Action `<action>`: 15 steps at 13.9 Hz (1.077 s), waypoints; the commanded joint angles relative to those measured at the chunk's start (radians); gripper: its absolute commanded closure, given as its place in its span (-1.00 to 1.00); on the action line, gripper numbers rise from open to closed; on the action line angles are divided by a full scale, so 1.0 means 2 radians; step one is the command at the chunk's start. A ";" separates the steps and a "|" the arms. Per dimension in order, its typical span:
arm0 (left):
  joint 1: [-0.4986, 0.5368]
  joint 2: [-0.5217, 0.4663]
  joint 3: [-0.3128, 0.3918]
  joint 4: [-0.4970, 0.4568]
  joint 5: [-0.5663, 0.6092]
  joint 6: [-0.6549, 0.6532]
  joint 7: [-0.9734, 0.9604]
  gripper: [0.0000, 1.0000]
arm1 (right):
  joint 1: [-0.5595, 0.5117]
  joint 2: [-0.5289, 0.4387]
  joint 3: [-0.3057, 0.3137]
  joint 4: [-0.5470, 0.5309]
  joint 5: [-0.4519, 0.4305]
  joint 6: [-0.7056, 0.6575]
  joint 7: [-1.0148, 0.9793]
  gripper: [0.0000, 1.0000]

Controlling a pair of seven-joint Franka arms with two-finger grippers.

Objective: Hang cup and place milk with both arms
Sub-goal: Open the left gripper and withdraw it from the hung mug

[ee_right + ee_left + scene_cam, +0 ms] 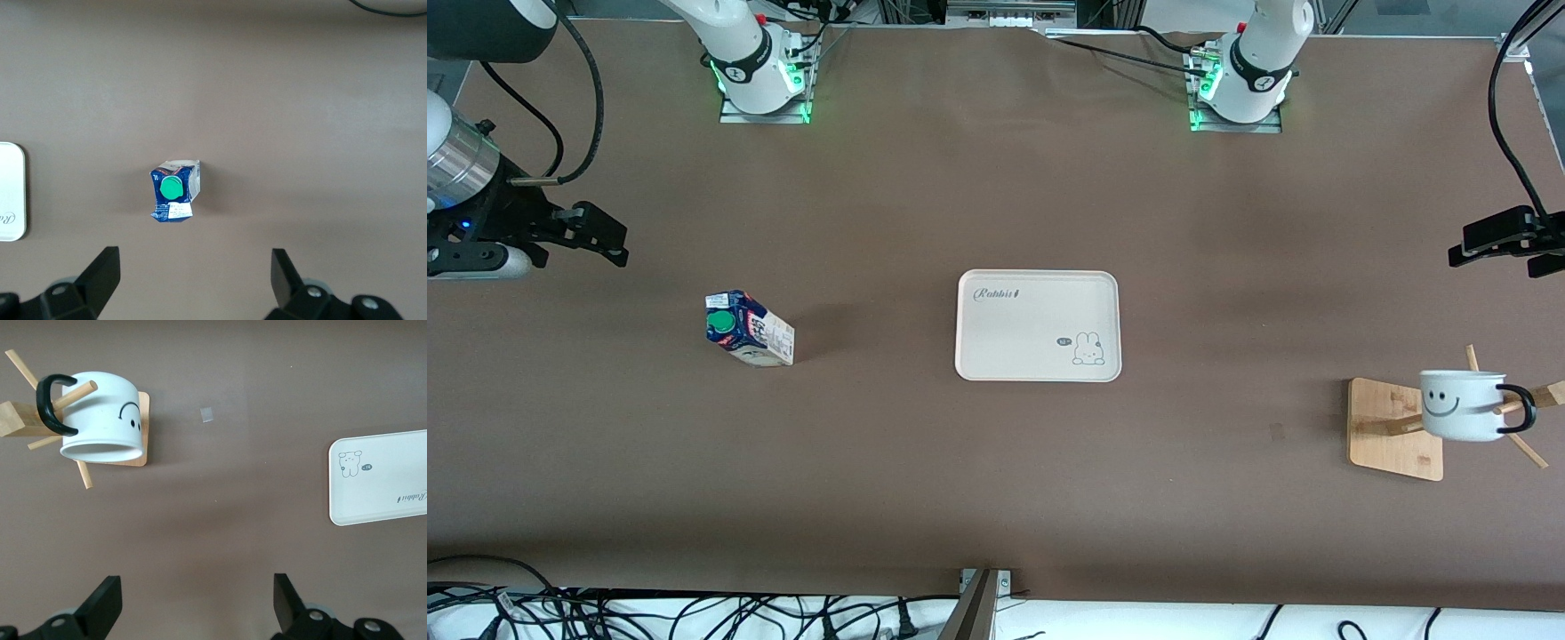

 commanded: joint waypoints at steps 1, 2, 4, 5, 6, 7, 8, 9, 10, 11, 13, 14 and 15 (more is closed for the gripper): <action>0.002 -0.008 -0.003 -0.003 0.012 -0.010 0.003 -1.00 | 0.000 0.004 0.001 0.011 -0.003 -0.003 0.001 -1.00; 0.000 -0.007 -0.003 -0.003 0.011 -0.011 0.002 -1.00 | 0.000 0.007 0.001 0.013 -0.002 -0.003 -0.003 -1.00; -0.005 -0.007 -0.004 -0.002 0.011 -0.008 0.003 -1.00 | 0.000 0.008 0.001 0.011 -0.002 -0.002 -0.004 -1.00; -0.006 -0.008 -0.011 -0.002 0.011 -0.011 0.002 -1.00 | 0.000 0.009 0.001 0.011 -0.002 -0.002 -0.005 -1.00; -0.008 -0.019 -0.029 -0.002 0.014 -0.015 0.000 -1.00 | -0.001 0.011 0.001 0.013 -0.002 -0.001 -0.005 -1.00; -0.008 -0.028 -0.039 -0.003 0.025 -0.015 0.000 -1.00 | -0.001 0.012 0.001 0.014 -0.002 -0.001 -0.005 -1.00; -0.009 -0.029 -0.050 -0.005 0.040 -0.015 -0.001 -1.00 | -0.001 0.012 0.001 0.016 -0.002 -0.001 -0.005 -1.00; -0.008 -0.029 -0.061 -0.006 0.043 -0.020 -0.001 -1.00 | 0.000 0.012 0.001 0.019 -0.003 -0.001 -0.005 -1.00; -0.006 -0.029 -0.059 -0.006 0.037 -0.024 -0.002 -1.00 | 0.000 0.012 0.001 0.019 -0.003 0.000 -0.005 -1.00; -0.005 -0.026 -0.059 -0.004 0.030 -0.022 -0.001 -1.00 | -0.002 0.014 0.001 0.019 -0.003 0.000 -0.005 -1.00; -0.016 -0.031 -0.046 -0.013 0.018 -0.012 -0.005 -1.00 | -0.004 0.014 -0.001 0.019 -0.002 0.000 -0.005 -1.00; -0.048 -0.042 -0.012 -0.032 0.015 -0.008 -0.017 -1.00 | -0.003 0.014 -0.001 0.019 -0.003 0.000 -0.005 -1.00; -0.090 -0.052 0.050 -0.043 0.010 0.001 -0.026 -1.00 | -0.003 0.014 0.000 0.019 -0.003 0.000 -0.005 -1.00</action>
